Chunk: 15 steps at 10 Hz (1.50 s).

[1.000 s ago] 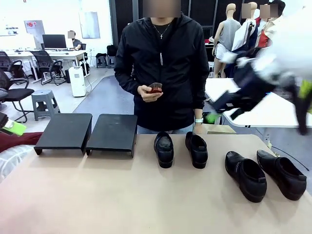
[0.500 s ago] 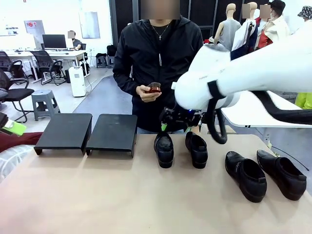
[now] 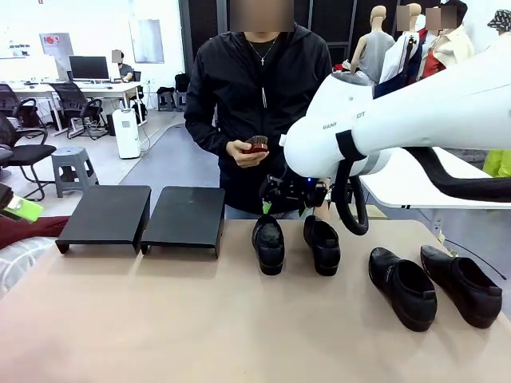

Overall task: Organize the shoes by placing them on the stand.
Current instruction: Pick up one Shoe and place it in the middle of the table.

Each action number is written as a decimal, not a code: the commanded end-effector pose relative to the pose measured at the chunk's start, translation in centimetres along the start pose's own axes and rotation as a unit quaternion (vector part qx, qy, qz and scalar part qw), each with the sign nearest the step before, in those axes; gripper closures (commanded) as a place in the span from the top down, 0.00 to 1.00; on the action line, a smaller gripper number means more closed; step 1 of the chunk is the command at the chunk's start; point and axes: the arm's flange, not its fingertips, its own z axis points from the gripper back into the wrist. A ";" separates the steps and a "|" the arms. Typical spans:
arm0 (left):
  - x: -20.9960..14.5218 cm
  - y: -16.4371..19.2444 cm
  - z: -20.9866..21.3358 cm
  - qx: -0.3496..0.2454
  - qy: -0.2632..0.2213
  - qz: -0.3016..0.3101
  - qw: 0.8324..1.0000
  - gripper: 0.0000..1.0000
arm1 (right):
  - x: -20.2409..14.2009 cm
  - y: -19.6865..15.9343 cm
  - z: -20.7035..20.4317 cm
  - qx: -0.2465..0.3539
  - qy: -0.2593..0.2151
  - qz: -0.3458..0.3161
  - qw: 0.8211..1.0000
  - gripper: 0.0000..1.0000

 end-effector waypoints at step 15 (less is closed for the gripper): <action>0.1 0.2 0.0 -0.011 -0.004 -0.007 1.000 1.00 | 7.7 -3.1 -13.9 -0.077 0.138 -0.137 0.978 0.00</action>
